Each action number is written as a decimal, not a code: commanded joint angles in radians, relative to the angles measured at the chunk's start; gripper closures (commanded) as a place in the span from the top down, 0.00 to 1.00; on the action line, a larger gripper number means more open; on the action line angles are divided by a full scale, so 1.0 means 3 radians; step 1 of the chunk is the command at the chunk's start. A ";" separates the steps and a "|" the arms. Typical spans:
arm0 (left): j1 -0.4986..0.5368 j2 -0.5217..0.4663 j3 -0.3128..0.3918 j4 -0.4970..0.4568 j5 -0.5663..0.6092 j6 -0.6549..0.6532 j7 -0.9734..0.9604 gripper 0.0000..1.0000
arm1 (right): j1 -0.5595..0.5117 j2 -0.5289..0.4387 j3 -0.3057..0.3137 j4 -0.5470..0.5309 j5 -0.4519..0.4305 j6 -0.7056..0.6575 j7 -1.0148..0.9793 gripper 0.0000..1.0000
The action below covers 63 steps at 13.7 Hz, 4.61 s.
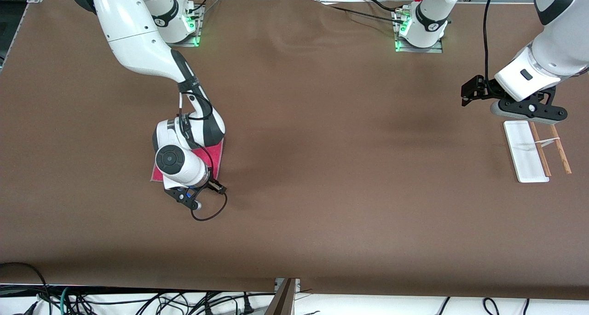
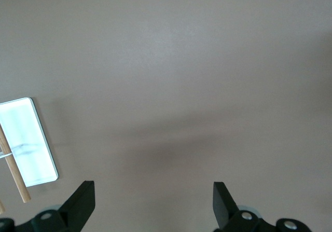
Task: Pass towel and hang on rack
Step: 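Reach the right gripper down to the pink towel's corner, then pinch the towel corner with the right gripper and lift it, then carry the towel toward center while the left gripper reaches toward it, then grasp the hanging towel with the left gripper below the right gripper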
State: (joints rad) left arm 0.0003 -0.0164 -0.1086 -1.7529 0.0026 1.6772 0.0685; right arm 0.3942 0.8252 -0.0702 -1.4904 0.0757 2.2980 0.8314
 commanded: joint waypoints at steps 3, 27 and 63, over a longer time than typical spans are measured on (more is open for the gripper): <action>0.0025 -0.0017 -0.0032 0.0014 0.0048 -0.0033 -0.0013 1.00 | -0.0020 -0.0005 0.0014 0.0003 0.0126 0.0000 -0.0082 0.31; -0.0026 0.0049 -0.0057 0.0070 -0.0024 -0.0130 0.0033 1.00 | 0.0015 -0.0639 0.0121 0.1439 0.2338 -0.2501 0.1374 0.00; -0.0185 0.1445 -0.0211 0.0039 -0.3302 0.0504 0.5325 0.13 | 0.0562 -0.0705 0.0909 0.1542 0.2545 -0.0624 0.3503 0.00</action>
State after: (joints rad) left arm -0.0560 0.4131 -0.1700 -1.7472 -0.9617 1.8362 1.6172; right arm 0.5537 0.6236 0.2083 -1.0284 0.8554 2.1011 1.8533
